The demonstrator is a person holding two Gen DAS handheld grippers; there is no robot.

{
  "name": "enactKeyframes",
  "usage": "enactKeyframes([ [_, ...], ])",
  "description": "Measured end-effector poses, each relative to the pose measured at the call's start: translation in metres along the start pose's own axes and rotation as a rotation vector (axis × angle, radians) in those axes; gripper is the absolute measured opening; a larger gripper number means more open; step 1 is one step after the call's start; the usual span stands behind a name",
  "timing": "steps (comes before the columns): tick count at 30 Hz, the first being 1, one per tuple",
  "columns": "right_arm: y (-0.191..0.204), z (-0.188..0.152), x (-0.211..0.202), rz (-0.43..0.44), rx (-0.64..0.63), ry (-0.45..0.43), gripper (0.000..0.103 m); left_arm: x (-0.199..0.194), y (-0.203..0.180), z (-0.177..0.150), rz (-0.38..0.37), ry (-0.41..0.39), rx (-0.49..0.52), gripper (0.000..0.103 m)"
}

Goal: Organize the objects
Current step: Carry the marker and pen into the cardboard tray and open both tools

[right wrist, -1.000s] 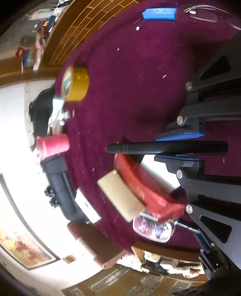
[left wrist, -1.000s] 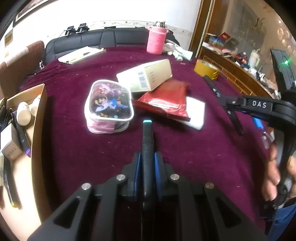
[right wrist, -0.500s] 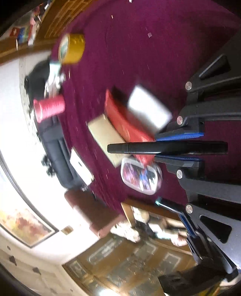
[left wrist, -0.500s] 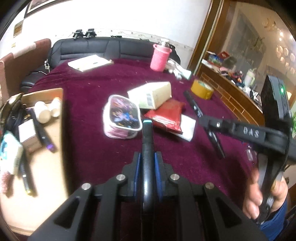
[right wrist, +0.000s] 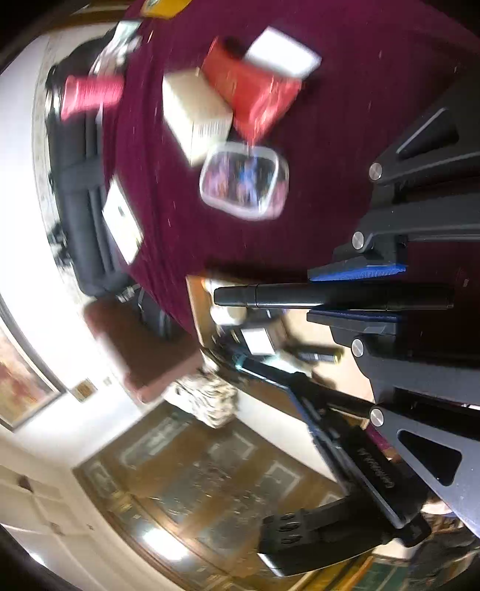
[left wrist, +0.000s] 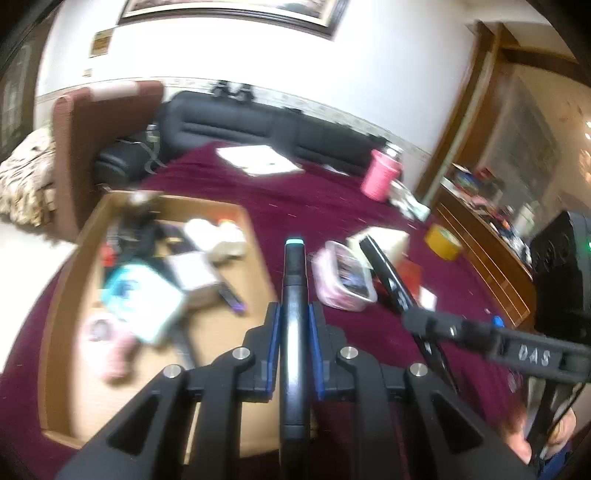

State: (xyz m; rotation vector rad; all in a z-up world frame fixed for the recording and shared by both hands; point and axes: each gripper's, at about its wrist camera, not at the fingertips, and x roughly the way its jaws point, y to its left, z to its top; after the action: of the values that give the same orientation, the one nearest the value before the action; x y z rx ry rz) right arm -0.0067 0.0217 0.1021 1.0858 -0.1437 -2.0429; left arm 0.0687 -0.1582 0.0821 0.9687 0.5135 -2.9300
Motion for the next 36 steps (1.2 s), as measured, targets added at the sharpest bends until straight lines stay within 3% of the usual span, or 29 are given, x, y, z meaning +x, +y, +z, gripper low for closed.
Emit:
enactKeyframes([
  [6,0.042,-0.003,0.055,0.009,-0.071,0.084,0.017,-0.016,0.063,0.004,0.097,-0.035,-0.102,0.015],
  [13,0.055,-0.01,0.102,0.001,-0.101,0.176,0.017,-0.018,0.111,0.0,0.176,-0.029,-0.179,0.015],
  [22,0.065,-0.012,0.126,-0.04,-0.148,0.194,0.017,-0.006,0.129,-0.007,0.209,-0.001,-0.21,0.015],
  [36,0.064,-0.015,0.134,-0.016,-0.136,0.219,0.018,0.002,0.139,-0.012,0.268,0.028,-0.214,0.015],
])
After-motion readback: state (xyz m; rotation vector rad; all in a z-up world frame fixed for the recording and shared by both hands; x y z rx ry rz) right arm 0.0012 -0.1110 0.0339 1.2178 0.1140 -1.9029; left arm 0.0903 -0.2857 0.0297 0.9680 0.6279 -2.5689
